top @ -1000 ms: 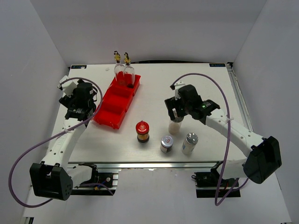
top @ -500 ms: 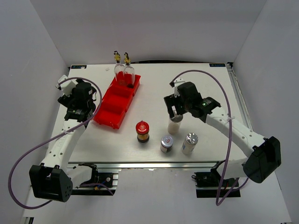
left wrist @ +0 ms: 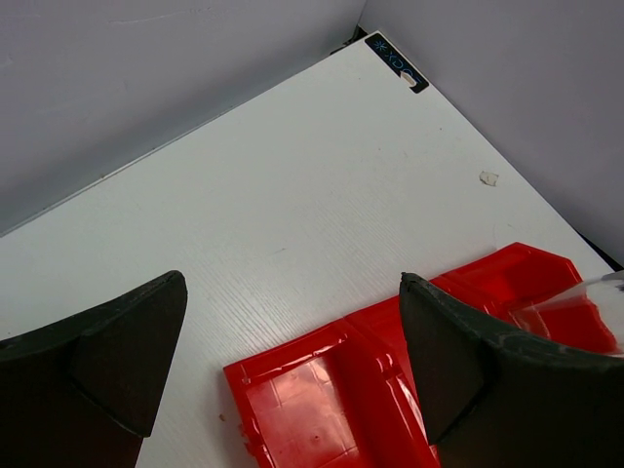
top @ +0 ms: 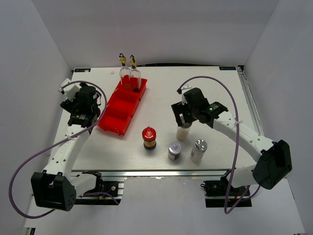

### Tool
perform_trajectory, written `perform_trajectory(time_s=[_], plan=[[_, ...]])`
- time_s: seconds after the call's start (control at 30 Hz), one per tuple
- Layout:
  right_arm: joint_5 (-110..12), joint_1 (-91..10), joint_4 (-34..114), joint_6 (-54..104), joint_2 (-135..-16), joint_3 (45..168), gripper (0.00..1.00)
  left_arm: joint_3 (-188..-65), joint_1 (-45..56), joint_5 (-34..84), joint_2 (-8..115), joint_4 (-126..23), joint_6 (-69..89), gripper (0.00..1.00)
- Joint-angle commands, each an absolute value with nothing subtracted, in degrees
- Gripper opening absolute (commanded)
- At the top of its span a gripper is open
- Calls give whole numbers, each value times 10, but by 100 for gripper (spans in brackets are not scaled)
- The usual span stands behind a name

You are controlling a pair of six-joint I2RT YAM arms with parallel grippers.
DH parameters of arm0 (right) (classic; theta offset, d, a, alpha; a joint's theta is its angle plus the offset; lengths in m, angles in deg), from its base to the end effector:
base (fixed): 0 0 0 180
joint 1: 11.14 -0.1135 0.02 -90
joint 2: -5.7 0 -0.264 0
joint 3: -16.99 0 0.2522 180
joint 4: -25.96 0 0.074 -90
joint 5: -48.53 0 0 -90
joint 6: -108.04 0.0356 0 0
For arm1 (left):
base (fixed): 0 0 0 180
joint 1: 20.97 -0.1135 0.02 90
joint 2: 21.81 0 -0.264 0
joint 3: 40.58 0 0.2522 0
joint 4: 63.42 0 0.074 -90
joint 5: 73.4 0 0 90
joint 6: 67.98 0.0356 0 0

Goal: Organize the condiment bottles

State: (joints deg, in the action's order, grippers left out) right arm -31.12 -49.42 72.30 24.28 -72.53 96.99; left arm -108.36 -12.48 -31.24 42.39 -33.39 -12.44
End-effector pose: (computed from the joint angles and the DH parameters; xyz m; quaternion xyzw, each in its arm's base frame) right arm 0.2362 0.1783 0.3032 -0.2201 0.8926 0.0687 0.3874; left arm 0.2457 -0.0100 0.3233 -0.3827 0.7093 0.1445 0.5741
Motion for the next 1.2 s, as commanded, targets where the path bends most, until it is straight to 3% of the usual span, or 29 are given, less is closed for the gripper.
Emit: perform_trajectory(time_s=[0.0, 0.47, 0.57, 0.6, 0.67, 0.7, 0.8, 1.17], plan=[[-307, -496, 746, 250, -737, 956, 89, -1087, -124, -324, 421, -337, -119, 98], [-299, -496, 771, 264, -752, 960, 82, -1085, -123, -327, 432, -342, -116, 98], [-302, -497, 769, 266, -745, 968, 68, -1087, -123, -327, 432, -338, -115, 98], [-305, -496, 768, 266, -743, 974, 57, -1087, -123, -326, 431, -337, -115, 98], [-314, -497, 765, 258, -743, 987, 47, -1082, -123, -326, 429, -338, -115, 98], [-316, -500, 763, 255, -744, 1007, 38, -1080, -123, -327, 425, -339, -114, 98], [-335, -511, 753, 240, -767, 1072, 27, -1065, -123, -319, 414, -345, -116, 98], [-300, -625, 692, 183, -970, 1388, 20, -1024, -124, -317, 373, -368, -96, 98]])
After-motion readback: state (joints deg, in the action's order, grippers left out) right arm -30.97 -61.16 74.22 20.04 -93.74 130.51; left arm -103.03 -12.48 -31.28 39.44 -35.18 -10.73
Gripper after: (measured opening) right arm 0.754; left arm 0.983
